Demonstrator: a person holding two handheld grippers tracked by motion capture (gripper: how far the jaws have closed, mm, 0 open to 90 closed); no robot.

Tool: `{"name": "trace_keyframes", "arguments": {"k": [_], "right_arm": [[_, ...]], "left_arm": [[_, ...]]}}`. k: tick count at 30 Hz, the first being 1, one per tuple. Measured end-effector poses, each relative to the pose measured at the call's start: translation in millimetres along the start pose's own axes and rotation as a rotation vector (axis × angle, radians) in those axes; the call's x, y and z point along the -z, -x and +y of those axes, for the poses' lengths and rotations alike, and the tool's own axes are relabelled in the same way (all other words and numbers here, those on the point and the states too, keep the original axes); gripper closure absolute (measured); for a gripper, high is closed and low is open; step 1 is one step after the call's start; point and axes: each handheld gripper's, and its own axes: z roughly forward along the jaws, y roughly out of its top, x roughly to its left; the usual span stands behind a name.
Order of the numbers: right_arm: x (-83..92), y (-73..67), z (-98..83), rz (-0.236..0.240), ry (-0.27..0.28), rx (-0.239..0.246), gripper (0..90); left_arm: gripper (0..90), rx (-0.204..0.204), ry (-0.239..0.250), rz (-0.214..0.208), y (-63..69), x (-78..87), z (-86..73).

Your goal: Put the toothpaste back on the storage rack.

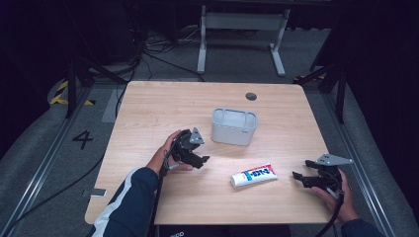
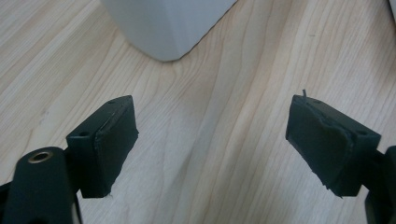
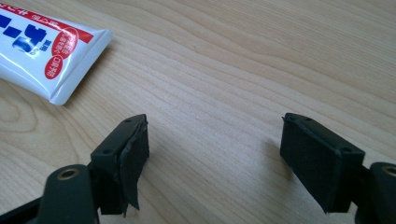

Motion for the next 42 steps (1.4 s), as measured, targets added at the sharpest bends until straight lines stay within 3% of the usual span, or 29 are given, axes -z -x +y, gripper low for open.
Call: {"name": "trace_keyframes", "arguments": {"k": [3,5,8,12,21,30,39,42], "right_arm": [[0.0,0.1,0.0,-0.001,0.001,0.001,24.5],[0.0,0.1,0.0,-0.001,0.0,0.0,24.5],[0.0,0.0,0.0,-0.001,0.0,0.0,24.6],[0.0,0.1,0.0,-0.001,0.001,0.0,24.6],[0.0,0.2,0.0,-0.001,0.001,0.001,24.6],[0.0,0.1,0.0,-0.001,0.0,0.001,24.6],[0.0,0.1,0.0,-0.001,0.0,0.0,24.6],[0.0,0.1,0.0,-0.001,0.0,0.001,24.6]], "left_arm": [[17.5,0.01,0.003,-0.037,1.0,-2.6,11.0],[17.4,0.003,0.038,-0.021,5.1,-3.4,18.2],[17.2,-0.019,0.028,-0.063,9.6,-6.9,31.8],[17.2,-0.062,0.035,-0.076,21.3,-14.0,47.2],[17.4,-0.086,0.019,-0.15,43.6,-33.6,69.2],[17.7,-0.105,0.007,-0.229,69.8,-52.5,83.8],[18.8,-0.116,-0.028,-0.286,84.0,-65.6,94.2],[18.7,-0.157,-0.06,-0.296,90.9,-69.4,98.5]]}}
